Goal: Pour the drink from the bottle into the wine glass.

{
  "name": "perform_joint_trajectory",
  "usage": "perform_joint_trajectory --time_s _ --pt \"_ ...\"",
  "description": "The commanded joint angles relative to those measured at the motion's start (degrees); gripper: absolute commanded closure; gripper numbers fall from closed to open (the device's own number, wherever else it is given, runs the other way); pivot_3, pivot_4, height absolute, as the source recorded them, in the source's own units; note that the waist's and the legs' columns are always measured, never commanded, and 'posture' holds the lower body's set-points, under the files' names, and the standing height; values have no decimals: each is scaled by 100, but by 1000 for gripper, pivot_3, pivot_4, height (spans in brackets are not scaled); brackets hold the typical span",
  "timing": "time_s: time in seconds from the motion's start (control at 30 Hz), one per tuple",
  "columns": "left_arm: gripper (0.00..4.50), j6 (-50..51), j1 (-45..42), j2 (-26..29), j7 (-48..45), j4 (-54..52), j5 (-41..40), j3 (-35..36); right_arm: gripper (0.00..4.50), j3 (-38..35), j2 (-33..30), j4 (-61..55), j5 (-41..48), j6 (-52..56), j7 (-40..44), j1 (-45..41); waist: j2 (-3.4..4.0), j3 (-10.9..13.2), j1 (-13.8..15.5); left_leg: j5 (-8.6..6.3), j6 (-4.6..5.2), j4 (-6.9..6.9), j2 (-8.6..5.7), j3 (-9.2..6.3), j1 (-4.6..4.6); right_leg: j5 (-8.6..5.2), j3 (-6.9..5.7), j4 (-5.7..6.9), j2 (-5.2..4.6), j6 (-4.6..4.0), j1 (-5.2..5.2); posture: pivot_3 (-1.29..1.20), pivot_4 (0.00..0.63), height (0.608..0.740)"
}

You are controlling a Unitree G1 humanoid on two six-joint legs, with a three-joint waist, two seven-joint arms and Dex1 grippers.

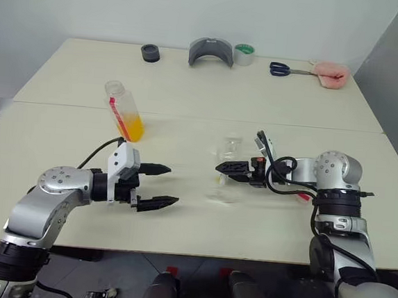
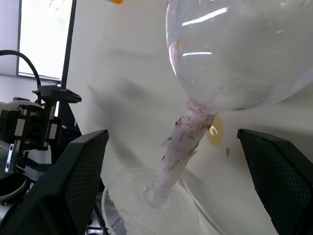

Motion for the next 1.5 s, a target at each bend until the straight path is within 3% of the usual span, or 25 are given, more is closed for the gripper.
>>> perform_joint_trajectory --time_s 0.03,0.07,0.13,0.4,0.5,0.6,0.77,0.93,1.03,1.33,1.5 --pt "0 -146 -37 -8 -42 20 38 6 21 -203 122 56 35 -97 -108 -161 0 0 -1 0 0 0 0 0 0 0 1 2 0 0 -1 0 150 740" --pt "0 -154 -41 -14 -43 28 43 -2 21 -237 162 91 40 -120 -139 -176 0 0 -1 0 0 0 0 1 0 0 1 2 0 0 -1 0 150 740" --pt "0 -160 -53 -30 -43 35 55 -22 592 -311 236 171 45 -165 -210 -207 0 0 -1 0 0 0 0 1 0 0 1 3 0 0 -1 0 150 740" --pt "0 4 -143 -81 69 -139 24 -108 3482 -599 414 359 100 -225 -452 -267 1 0 -2 0 0 0 0 1 0 0 0 5 1 0 -2 0 150 740" --pt "0 134 -169 -101 135 -259 -28 -116 4335 -823 510 438 123 -266 -604 -331 2 1 -3 0 0 0 -1 2 1 0 3 6 1 0 -3 0 150 740" --pt "0 250 -180 -116 192 -338 -78 -87 4357 -1072 594 594 80 -661 -821 -498 2 1 -3 0 0 1 -1 1 1 0 1 8 1 0 -3 0 150 740" --pt "0 392 -205 -115 272 -368 -177 17 4357 -722 542 1019 -651 -3135 -855 -874 10 6 -18 0 1 0 -1 5 2 0 3 11 2 0 -6 0 150 740" --pt "0 526 -297 -132 355 -302 -293 127 4357 -156 735 2070 -1805 -6382 -1013 -1018 10 6 -56 1 0 -1 0 7 1 0 5 10 2 0 -9 0 150 740" --pt "0 536 -328 -121 377 -275 -300 126 4357 131 848 2631 -2270 -7631 -1054 -961 10 6 -100 1 -1 -1 1 12 2 0 10 11 1 0 -9 0 150 740" --pt "0 594 -390 -143 539 -284 -322 161 4357 883 898 2016 -3202 -9328 -1365 206 10 6 -126 2 -2 2 -1 6 3 0 8 17 -3 -1 -7 0 150 740" --pt "0 609 -504 -252 784 -216 -265 179 4357 1174 882 1321 -3392 -9463 -1339 971 10 6 -132 2 -2 3 -1 7 6 0 11 22 -3 -1 -6 0 150 740"
